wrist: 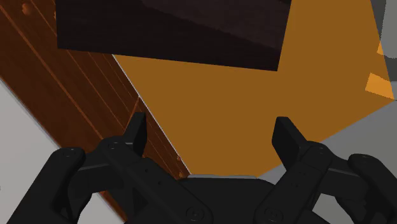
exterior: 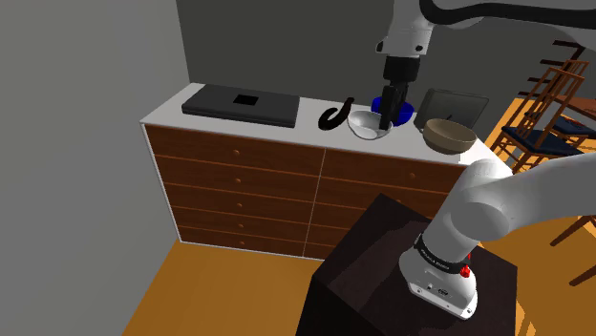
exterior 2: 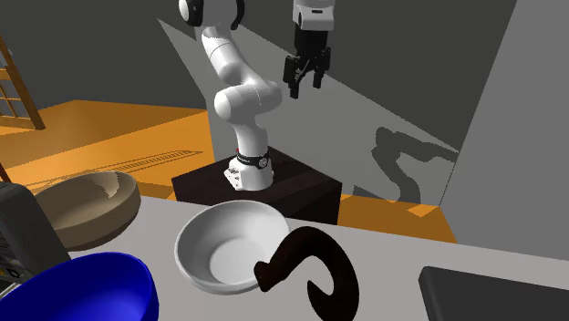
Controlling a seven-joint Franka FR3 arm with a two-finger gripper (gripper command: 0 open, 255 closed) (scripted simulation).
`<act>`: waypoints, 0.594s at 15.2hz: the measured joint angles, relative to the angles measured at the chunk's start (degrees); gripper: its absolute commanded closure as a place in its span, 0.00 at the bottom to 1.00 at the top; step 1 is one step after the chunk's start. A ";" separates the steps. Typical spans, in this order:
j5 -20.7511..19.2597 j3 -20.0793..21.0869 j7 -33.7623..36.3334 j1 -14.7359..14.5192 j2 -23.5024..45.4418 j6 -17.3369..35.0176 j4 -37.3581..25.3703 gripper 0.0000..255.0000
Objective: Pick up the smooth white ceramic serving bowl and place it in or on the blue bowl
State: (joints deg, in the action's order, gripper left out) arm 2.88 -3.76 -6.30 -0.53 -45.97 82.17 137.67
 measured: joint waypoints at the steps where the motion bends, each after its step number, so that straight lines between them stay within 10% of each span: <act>1: 0.00 0.00 0.00 0.00 0.00 0.00 0.00 0.00; 9: -6.14 -3.78 -4.17 2.21 10.82 9.31 -1.22 0.00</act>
State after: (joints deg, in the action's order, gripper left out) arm -3.27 -7.53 -10.47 1.68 -35.14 91.48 136.45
